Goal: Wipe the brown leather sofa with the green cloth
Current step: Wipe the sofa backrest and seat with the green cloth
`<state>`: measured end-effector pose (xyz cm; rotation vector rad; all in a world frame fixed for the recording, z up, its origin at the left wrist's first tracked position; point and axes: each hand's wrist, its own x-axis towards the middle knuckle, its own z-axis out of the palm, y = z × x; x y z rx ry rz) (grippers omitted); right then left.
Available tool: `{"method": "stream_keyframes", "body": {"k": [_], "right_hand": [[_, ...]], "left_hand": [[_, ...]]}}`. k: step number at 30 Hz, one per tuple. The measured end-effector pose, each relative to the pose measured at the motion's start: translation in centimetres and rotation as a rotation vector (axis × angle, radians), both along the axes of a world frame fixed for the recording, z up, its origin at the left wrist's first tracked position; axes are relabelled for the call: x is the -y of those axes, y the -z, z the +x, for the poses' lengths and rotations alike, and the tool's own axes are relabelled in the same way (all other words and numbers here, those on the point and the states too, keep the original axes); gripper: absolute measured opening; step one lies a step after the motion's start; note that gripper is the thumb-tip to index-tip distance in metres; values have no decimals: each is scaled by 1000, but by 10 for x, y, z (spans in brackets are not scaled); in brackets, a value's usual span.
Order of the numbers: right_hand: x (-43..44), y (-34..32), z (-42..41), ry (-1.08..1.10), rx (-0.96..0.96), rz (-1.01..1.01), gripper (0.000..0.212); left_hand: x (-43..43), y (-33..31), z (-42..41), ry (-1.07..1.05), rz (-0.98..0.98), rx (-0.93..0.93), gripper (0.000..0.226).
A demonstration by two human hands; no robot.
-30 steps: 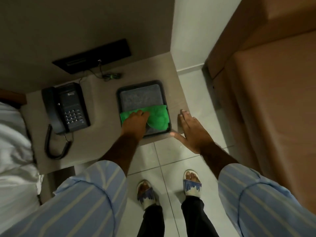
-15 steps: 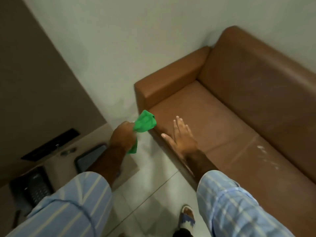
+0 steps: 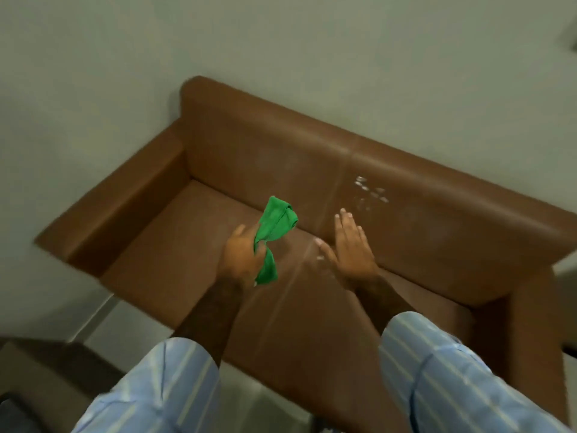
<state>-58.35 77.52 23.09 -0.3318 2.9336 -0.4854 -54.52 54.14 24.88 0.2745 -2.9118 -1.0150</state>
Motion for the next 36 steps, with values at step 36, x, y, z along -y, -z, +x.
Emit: {"method": "stream_keyframes", "body": {"k": [36], "right_hand": [[-238,146,-232,171,-1025,377,60]], "left_hand": [[-292,209,-214,-28,104,-313,46]]}}
